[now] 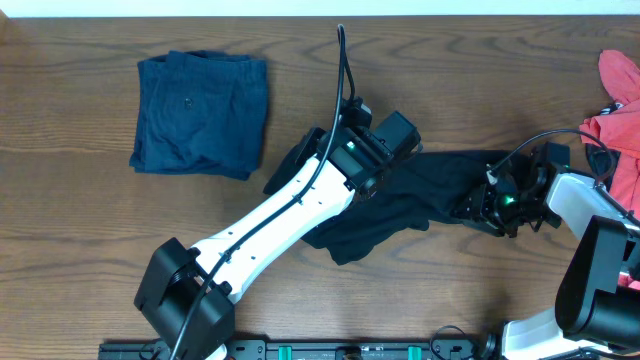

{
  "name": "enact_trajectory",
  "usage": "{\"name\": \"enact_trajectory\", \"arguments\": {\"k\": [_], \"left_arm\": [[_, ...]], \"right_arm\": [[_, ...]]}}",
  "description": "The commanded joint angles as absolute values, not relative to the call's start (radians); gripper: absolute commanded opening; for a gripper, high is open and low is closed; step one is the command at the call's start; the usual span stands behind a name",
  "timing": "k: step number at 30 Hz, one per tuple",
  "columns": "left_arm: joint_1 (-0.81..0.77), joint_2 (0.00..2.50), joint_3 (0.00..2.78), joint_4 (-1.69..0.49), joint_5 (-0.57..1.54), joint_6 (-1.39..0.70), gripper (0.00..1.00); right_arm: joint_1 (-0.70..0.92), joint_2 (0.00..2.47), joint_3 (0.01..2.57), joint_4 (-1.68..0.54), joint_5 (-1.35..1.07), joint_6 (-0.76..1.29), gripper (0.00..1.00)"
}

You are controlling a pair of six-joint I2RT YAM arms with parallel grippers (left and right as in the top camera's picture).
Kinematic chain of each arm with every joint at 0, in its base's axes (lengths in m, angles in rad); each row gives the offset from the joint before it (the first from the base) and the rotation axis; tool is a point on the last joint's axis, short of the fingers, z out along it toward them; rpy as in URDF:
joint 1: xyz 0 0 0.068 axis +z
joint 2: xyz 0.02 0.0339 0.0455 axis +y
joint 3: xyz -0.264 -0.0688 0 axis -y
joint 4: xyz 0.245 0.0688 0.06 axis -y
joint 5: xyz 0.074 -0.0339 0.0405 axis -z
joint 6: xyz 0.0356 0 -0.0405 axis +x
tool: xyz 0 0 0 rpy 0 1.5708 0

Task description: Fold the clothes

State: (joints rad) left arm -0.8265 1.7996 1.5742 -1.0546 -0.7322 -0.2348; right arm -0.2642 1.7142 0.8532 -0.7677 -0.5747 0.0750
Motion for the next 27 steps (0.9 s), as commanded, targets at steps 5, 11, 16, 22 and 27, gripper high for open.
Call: {"name": "enact_trajectory", "arguments": {"k": [5, 11, 16, 22, 27], "left_arm": [[-0.826, 1.780, 1.570, -1.060, -0.740, -0.233, 0.06], [-0.826, 1.780, 1.570, -1.060, -0.740, -0.233, 0.06], [-0.826, 1.780, 1.570, -1.060, -0.740, -0.233, 0.06], [-0.826, 1.780, 1.570, -1.060, -0.740, -0.233, 0.06], [-0.826, 1.780, 1.570, -1.060, -0.740, -0.233, 0.06]], "right_arm": [[-0.254, 1.708, 0.849, -0.730, -0.655, 0.089, 0.27], [-0.254, 1.708, 0.849, -0.731, -0.749, 0.080, 0.29], [-0.252, 1.708, 0.849, -0.726, -0.728, 0.047, 0.29], [-0.212, 1.708, 0.849, -0.730, -0.629, 0.047, 0.31], [-0.178, 1.708, 0.849, -0.725, -0.524, 0.066, 0.23]]}}
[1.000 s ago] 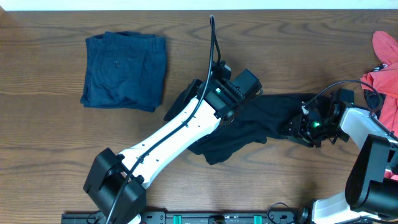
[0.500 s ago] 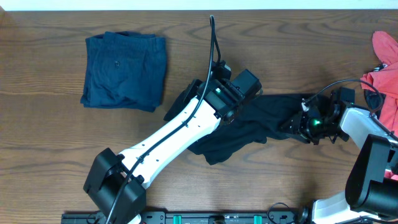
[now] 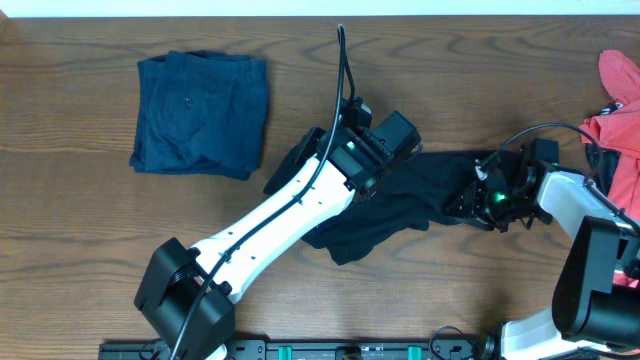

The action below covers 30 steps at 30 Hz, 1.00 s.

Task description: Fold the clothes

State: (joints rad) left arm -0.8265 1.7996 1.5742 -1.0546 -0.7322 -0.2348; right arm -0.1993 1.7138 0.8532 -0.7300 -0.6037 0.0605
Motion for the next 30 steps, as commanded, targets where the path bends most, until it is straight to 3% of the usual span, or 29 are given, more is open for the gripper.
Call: {"name": "enact_trajectory", "arguments": {"k": [1, 4, 12, 21, 30], "left_arm": [[-0.826, 1.780, 1.570, -1.060, -0.740, -0.233, 0.06], [-0.826, 1.780, 1.570, -1.061, -0.740, -0.233, 0.06], [-0.826, 1.770, 1.570, -1.103, -0.741, -0.233, 0.06], [-0.826, 1.636, 1.607, -1.124, -0.752, -0.172, 0.06], [-0.841, 1.349, 1.632, -1.124, -0.751, -0.134, 0.06]], "right_arm": [[-0.174, 1.708, 0.849, -0.722, -0.517, 0.068, 0.19], [-0.164, 1.708, 0.849, -0.698, -0.529, 0.078, 0.01], [-0.242, 1.571, 0.962, -0.717, -0.780, 0.131, 0.01], [-0.436, 1.273, 1.334, -0.788, -0.786, 0.331, 0.01], [-0.535, 1.196, 1.710, -0.839, -0.786, 0.410, 0.01]]}}
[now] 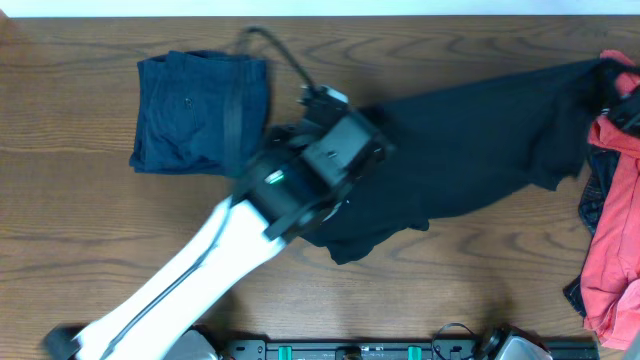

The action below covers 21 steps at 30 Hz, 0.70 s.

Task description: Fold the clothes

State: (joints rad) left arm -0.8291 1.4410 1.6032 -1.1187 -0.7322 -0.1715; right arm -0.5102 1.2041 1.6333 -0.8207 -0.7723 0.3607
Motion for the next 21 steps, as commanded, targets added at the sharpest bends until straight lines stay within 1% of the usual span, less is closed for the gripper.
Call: {"name": "enact_trajectory", "arguments": {"k": [1, 6, 9, 11, 16, 21], "left_arm": [[-0.853, 1.314, 1.637, -1.124, -0.751, -0.115, 0.06], [-0.972, 1.166, 1.715, -1.139, -0.751, -0.043, 0.06], [-1.052, 1.101, 1.765, -1.147, -0.751, -0.041, 0.06], [-1.078, 1.073, 1.777, -1.147, -0.752, -0.041, 0.06], [-1.081, 1.047, 1.779, -1.151, -0.752, -0.036, 0.06], [-1.070, 1.112, 1.779, -1.124, -0.752, 0.022, 0.06]], "right_arm": [[-0.540, 1.195, 1.740, -0.854, -0.786, 0.412, 0.01], [-0.550, 1.195, 1.898, -0.957, -0.785, 0.408, 0.01], [-0.550, 1.192, 1.966, -1.018, -0.763, 0.399, 0.01], [-0.550, 1.188, 1.997, -1.057, -0.727, 0.394, 0.01], [-0.549, 1.188, 2.016, -1.090, -0.707, 0.380, 0.01], [-0.548, 1.222, 2.014, -1.091, -0.707, 0.366, 0.01]]}}
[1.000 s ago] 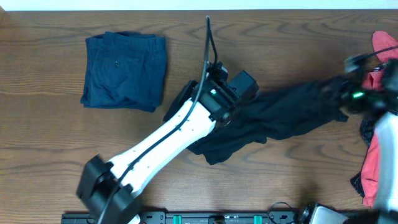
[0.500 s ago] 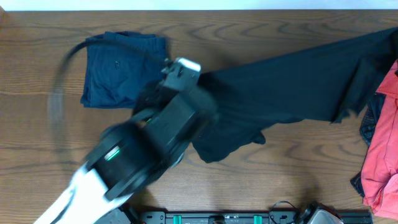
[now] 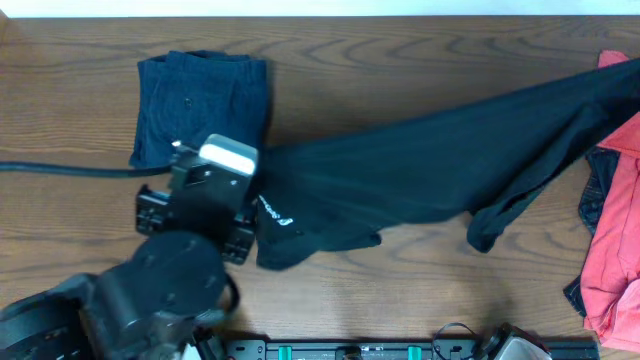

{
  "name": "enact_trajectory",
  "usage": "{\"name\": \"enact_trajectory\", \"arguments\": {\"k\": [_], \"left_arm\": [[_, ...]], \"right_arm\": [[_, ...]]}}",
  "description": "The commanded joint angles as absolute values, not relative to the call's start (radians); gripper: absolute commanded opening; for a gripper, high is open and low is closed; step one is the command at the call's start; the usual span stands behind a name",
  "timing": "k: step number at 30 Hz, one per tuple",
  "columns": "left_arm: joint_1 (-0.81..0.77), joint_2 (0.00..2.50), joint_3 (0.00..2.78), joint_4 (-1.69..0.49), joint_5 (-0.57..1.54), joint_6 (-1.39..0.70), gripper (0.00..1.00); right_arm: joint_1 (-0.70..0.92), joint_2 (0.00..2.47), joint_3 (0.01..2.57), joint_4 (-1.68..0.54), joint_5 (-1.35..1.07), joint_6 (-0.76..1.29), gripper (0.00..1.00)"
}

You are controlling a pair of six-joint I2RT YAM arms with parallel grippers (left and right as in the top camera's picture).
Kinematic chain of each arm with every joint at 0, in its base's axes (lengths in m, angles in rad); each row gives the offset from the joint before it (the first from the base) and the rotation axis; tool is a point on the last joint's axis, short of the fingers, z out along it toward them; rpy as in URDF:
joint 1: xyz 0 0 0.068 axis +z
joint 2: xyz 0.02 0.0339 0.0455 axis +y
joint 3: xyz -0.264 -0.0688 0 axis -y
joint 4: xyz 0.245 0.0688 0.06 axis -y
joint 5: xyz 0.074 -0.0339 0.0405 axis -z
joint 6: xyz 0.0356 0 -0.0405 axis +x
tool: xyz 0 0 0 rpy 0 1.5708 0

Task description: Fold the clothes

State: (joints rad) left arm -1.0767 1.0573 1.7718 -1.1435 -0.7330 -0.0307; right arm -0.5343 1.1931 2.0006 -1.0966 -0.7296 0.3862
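Observation:
A black long garment [image 3: 430, 160] with a small white logo is stretched across the table from lower left to the far right edge. Its left end bunches at my left gripper [image 3: 252, 212], which is shut on the cloth. The left arm is raised close to the camera and hides the fingers from above. The garment's right end runs out of the frame at the upper right. A loose flap hangs down near the right. My right gripper is out of view.
A folded navy garment [image 3: 200, 95] lies at the back left, partly behind my left wrist. A heap of red clothing [image 3: 612, 240] with a dark blue piece sits at the right edge. Bare wooden table [image 3: 400, 300] runs along the front.
My left gripper has moved left and toward the front, taking the black garment's left end with it. The garment is now drawn out longer and flatter. The arm fills more of the lower left.
At first the black garment lay crumpled mid-table, my left gripper on its left part and my right gripper at its right end. Then its right end reached the far right edge with the right arm out of frame. Now it spans from my left gripper to that edge.

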Motion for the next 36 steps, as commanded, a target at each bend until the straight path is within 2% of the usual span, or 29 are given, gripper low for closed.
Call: {"name": "enact_trajectory", "arguments": {"k": [1, 5, 7, 10, 12, 16, 19, 22, 25, 30, 33, 36], "left_arm": [[-1.057, 1.136, 1.779, -1.108, -0.752, 0.036, 0.06], [-0.944, 1.277, 1.779, -0.998, -0.730, 0.113, 0.06], [-0.857, 1.364, 1.779, -0.903, -0.638, 0.180, 0.06], [-0.729, 1.497, 1.809, -0.698, -0.609, 0.272, 0.06], [-0.693, 1.569, 1.917, -0.616, -0.609, 0.350, 0.06], [-0.696, 1.655, 2.226, -0.597, -0.609, 0.482, 0.06], [-0.698, 1.675, 2.377, -0.699, -0.584, 0.487, 0.06], [-0.698, 1.667, 2.395, -0.866, -0.513, 0.395, 0.06], [-0.698, 1.678, 2.376, -1.094, -0.429, 0.270, 0.06], [-0.697, 1.745, 2.321, -1.404, -0.403, 0.057, 0.06], [-0.697, 1.798, 2.281, -1.555, -0.369, -0.025, 0.06], [-0.697, 1.843, 2.253, -1.673, -0.348, -0.089, 0.07]], "right_arm": [[-0.547, 1.237, 2.014, -1.088, -0.707, 0.365, 0.01], [-0.504, 1.331, 2.014, -1.031, -0.707, 0.343, 0.01], [-0.471, 1.400, 2.014, -0.956, -0.707, 0.345, 0.01], [-0.426, 1.504, 2.014, -0.754, -0.752, 0.374, 0.01], [-0.422, 1.562, 2.014, -0.577, -0.867, 0.413, 0.01], [-0.476, 1.609, 2.014, -0.302, -1.008, 0.565, 0.01], [-0.545, 1.604, 2.014, -0.278, -1.068, 0.582, 0.01], [-0.599, 1.604, 2.014, -0.385, -1.135, 0.533, 0.01], [-0.614, 1.604, 2.014, -0.629, -1.114, 0.347, 0.01], [-0.571, 1.625, 2.011, -1.094, -0.886, -0.011, 0.01], [-0.517, 1.654, 1.990, -1.264, -0.755, -0.146, 0.01], [-0.474, 1.682, 1.966, -1.372, -0.666, -0.182, 0.06]]}}
